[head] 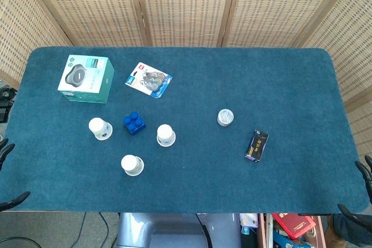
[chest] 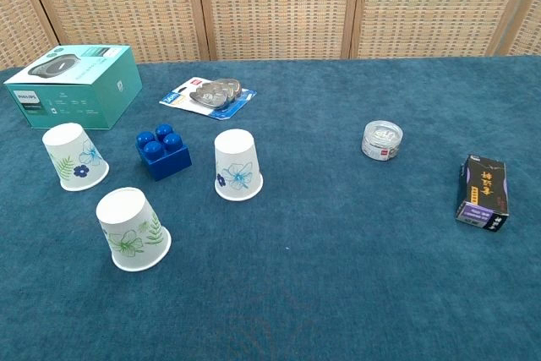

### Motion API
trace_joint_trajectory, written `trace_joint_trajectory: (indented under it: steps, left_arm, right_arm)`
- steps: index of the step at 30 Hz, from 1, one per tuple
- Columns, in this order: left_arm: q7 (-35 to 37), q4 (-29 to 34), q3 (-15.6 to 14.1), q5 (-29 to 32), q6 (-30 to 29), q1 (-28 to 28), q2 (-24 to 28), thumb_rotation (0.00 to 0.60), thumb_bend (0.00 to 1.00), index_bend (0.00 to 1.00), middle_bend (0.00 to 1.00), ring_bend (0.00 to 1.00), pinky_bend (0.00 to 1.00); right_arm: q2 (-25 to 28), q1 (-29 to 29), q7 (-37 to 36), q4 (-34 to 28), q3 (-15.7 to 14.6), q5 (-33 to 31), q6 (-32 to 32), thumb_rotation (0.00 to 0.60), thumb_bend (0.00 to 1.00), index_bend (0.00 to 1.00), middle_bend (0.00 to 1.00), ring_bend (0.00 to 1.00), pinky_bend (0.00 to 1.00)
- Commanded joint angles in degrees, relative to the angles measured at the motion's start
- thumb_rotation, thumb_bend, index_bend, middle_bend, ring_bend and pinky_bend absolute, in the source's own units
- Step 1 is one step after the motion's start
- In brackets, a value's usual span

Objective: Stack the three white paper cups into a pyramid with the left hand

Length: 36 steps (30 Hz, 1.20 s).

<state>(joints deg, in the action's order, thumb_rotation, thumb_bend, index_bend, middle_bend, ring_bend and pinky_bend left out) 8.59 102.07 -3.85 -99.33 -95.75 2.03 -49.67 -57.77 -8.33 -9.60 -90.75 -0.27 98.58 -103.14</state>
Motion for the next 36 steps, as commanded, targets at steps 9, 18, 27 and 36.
trace_joint_trajectory:
  steps: [9, 18, 27, 36]
  left_arm:
    - [3.9, -0.98, -0.14, -0.86, 2.34, -1.84, 1.01, 0.6, 0.0, 0.0, 0.0, 0.0, 0.0]
    - [-3.17, 7.06, 9.28, 4.5, 24.67, -20.76, -0.76, 0.6, 0.0, 0.0, 0.0, 0.0, 0.0]
    - [-24.52, 9.41, 15.77, 23.43, 43.32, -36.16, -12.18, 0.6, 0.0, 0.06, 0.04, 0.05, 0.07]
    - [-42.79, 0.11, 17.46, 45.57, 44.37, -48.27, -30.71, 0.6, 0.0, 0.21, 0.17, 0.18, 0.21]
  right_arm:
    - [-0.27, -0.06, 1.88, -1.01, 0.0, -0.24, 0.19, 0.6, 0.0, 0.0, 0.0, 0.0, 0.0]
    - [0.78, 1.01, -0.31, -1.18, 0.09, -0.95, 2.06, 0.6, 0.0, 0.0, 0.0, 0.0, 0.0]
    - [1.3, 1.92, -2.37, -1.14, 0.28, -3.05, 4.6, 0.6, 0.0, 0.0, 0.0, 0.0, 0.0]
    - [2.04, 2.71, -5.35, -0.6, 0.85, -5.04, 6.27, 0.6, 0.0, 0.0, 0.0, 0.0, 0.0]
